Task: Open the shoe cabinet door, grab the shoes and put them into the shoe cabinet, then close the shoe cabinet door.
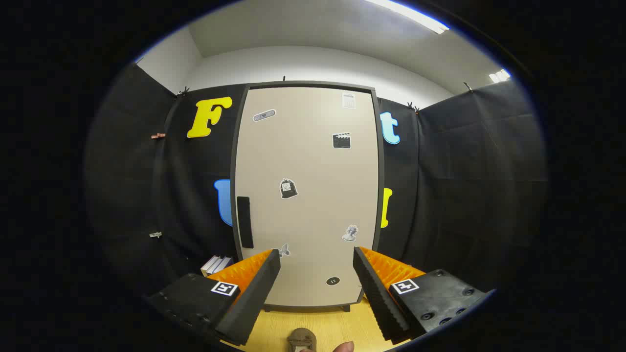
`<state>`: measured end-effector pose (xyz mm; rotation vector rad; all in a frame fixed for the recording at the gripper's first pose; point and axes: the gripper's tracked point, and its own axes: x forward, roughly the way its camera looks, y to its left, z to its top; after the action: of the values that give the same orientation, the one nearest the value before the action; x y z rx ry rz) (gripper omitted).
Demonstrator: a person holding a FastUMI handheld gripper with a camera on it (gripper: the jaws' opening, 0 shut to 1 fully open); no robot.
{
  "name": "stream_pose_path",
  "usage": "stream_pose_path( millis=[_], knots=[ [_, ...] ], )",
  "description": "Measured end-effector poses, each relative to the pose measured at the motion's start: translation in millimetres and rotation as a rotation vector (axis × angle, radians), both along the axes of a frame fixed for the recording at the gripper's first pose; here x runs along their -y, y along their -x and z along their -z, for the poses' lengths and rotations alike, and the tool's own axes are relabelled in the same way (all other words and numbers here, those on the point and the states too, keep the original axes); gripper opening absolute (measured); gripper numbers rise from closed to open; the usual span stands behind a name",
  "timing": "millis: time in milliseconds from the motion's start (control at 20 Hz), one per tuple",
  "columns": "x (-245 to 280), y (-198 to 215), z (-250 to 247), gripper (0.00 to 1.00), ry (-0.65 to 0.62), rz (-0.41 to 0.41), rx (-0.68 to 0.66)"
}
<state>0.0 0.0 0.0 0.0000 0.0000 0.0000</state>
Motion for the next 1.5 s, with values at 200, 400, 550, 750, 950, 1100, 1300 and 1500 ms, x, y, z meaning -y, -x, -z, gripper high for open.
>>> stream_pose_path(
  millis=[200, 400, 550, 750, 950, 1100, 1300, 1500],
  knots=[
    [-2.3, -3.3, 3.1, 0.97, 0.007, 0.004, 0.001],
    [-3.6, -7.7, 7.5, 0.98, 0.010, 0.007, -0.006],
    [-6.5, -8.9, 7.5, 0.98, 0.020, 0.006, -0.004],
    [-9.2, -9.9, 5.8, 0.98, 0.020, 0.008, 0.002],
    [-18.2, -12.9, 3.6, 0.97, 0.018, -0.003, 0.005],
    [-33.6, -20.5, 0.8, 0.98, 0.010, -0.018, 0.011],
    [-68.4, -39.0, -7.1, 0.98, -0.005, -0.055, 0.024],
    [-107.9, -65.6, -7.2, 0.97, -0.003, -0.092, 0.030]
  ],
)
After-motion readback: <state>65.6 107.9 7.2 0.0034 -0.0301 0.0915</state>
